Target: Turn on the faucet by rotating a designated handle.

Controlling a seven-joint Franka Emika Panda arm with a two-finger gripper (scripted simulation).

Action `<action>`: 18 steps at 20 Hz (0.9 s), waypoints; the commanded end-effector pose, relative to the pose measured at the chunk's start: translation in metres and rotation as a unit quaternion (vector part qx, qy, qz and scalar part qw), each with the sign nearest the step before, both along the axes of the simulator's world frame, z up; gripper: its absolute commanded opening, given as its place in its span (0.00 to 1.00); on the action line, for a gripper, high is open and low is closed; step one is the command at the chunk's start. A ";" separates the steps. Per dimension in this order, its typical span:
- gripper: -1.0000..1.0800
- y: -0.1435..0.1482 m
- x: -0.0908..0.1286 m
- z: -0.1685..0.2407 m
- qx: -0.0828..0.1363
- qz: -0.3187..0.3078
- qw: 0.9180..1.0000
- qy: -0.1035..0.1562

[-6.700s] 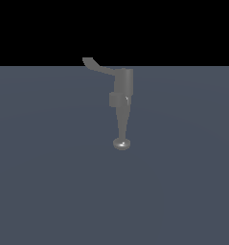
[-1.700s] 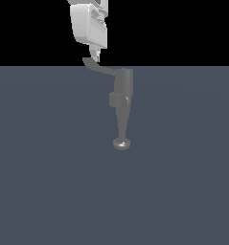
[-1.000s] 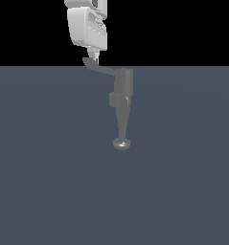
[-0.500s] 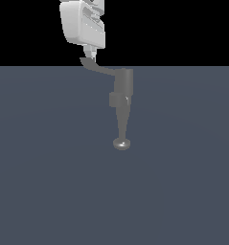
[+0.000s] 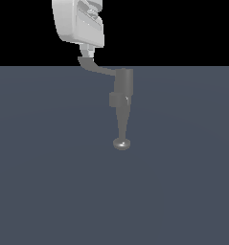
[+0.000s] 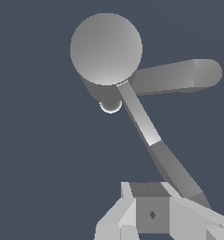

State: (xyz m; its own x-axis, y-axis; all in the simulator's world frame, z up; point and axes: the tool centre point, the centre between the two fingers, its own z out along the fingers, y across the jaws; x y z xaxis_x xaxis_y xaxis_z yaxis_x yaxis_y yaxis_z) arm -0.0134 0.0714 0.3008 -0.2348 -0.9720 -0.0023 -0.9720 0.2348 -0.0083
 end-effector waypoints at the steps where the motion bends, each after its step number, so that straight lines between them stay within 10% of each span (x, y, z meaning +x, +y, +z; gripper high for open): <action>1: 0.00 0.006 -0.011 -0.002 0.000 0.003 1.000 0.004; 18: 0.00 -0.019 -0.052 -0.001 0.000 0.002 1.000 0.002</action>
State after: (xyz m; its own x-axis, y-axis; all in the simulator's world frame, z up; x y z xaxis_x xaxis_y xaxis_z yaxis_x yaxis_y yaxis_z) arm -0.0586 0.0591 0.3014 -0.2254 -0.9743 -0.0041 -0.9742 0.2255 -0.0106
